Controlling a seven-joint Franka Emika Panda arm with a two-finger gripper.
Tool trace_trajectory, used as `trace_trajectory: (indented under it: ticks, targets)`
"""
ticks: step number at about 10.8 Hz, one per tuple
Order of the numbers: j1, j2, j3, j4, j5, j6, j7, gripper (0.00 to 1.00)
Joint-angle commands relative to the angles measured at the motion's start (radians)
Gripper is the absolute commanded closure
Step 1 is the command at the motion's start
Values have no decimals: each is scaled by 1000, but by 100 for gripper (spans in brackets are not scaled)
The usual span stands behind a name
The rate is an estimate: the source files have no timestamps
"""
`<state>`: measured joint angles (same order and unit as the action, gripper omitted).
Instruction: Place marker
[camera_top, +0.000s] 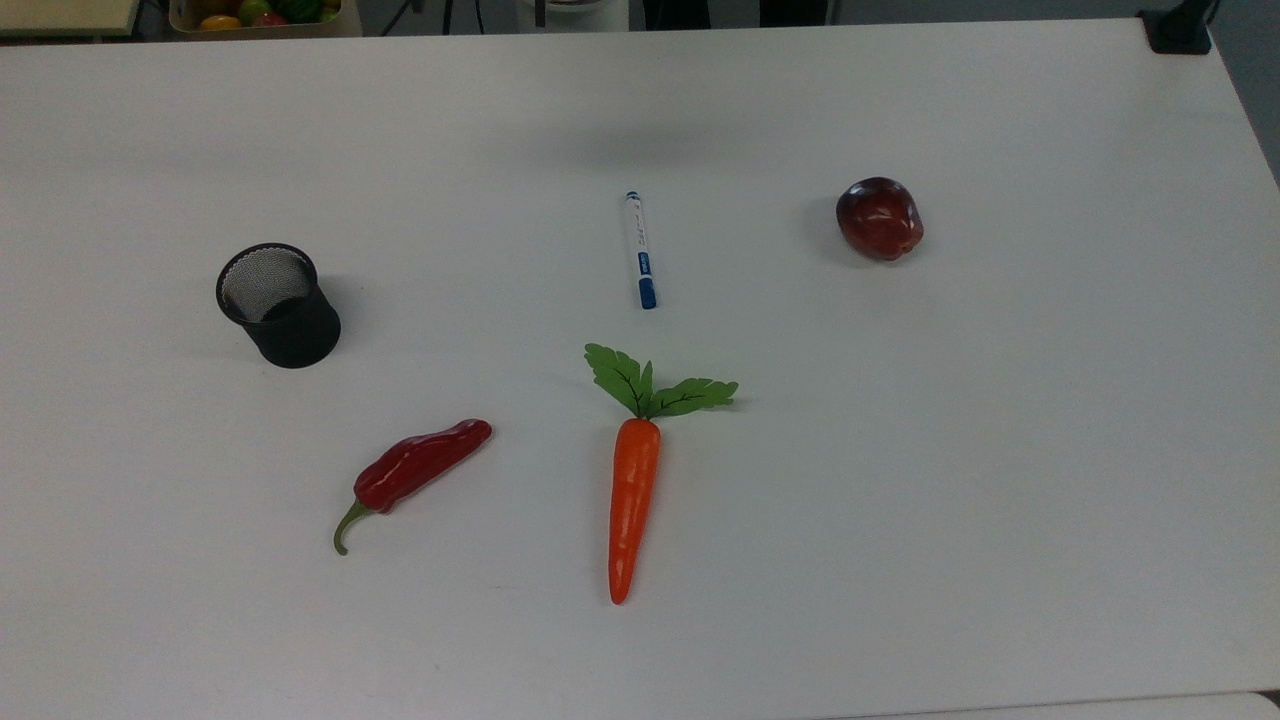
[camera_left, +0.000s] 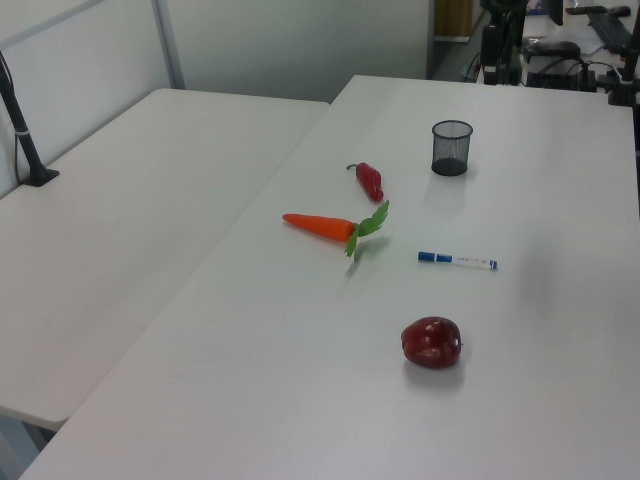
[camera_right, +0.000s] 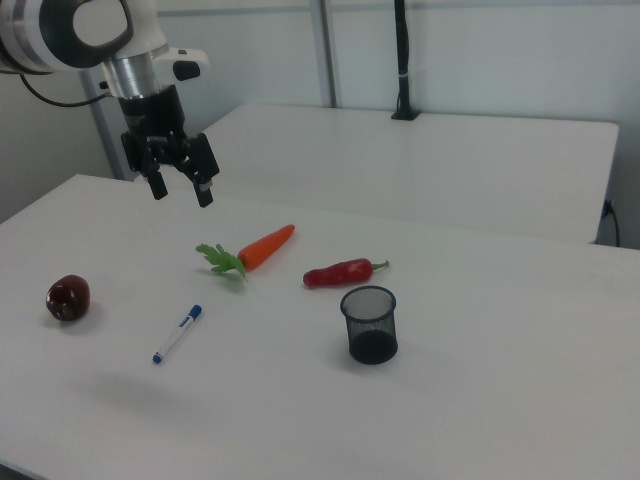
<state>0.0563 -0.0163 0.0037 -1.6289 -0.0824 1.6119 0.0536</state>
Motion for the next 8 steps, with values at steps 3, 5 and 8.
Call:
trace_trajectory:
  ticks: [3,5,8]
  targets:
    - [-9,-10,-5,0,15,-9,-20,0]
    - [-7,-7,-5,0,19,-4,-20,0]
    - [-4,9,7,-3,42,37,-21,0]
